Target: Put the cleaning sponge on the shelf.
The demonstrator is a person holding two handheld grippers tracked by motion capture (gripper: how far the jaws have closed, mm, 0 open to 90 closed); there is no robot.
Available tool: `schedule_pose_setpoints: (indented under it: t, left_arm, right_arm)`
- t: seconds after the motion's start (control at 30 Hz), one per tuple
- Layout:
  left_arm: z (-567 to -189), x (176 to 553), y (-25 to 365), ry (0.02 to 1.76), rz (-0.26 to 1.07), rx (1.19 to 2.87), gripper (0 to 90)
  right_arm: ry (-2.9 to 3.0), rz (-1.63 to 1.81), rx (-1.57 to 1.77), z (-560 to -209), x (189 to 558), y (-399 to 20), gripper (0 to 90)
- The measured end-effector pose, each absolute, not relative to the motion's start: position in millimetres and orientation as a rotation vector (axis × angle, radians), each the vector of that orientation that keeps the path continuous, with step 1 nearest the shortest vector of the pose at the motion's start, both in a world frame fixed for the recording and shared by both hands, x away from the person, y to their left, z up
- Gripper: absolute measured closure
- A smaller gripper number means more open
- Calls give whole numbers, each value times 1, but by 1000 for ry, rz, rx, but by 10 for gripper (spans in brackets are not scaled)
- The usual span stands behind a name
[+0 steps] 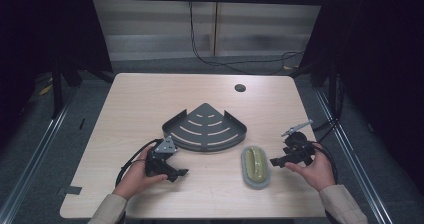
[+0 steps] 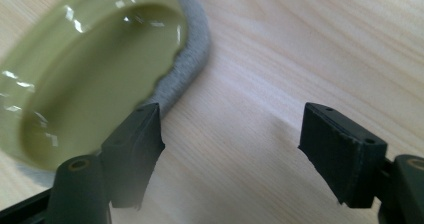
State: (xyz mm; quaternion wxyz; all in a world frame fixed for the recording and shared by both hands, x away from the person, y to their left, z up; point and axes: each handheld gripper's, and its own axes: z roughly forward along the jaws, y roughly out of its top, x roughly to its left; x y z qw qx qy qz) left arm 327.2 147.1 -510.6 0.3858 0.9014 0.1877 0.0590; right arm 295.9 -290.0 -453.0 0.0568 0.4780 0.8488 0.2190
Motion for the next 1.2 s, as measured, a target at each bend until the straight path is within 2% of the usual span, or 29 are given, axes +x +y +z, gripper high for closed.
schedule_pose_setpoints:
  t: [0.57,0.9,1.2]
  left_arm:
    - [-511,327,147,479,150,2295,61]
    - [-511,327,147,478,151,2295,61]
    - [-511,327,147,484,150,2288,61]
  right_arm:
    - [2645,569,1440,-411,309,-266,309]
    - [2700,487,1430,-401,315,-255,323]
    - [2737,429,1459,-392,319,-241,373]
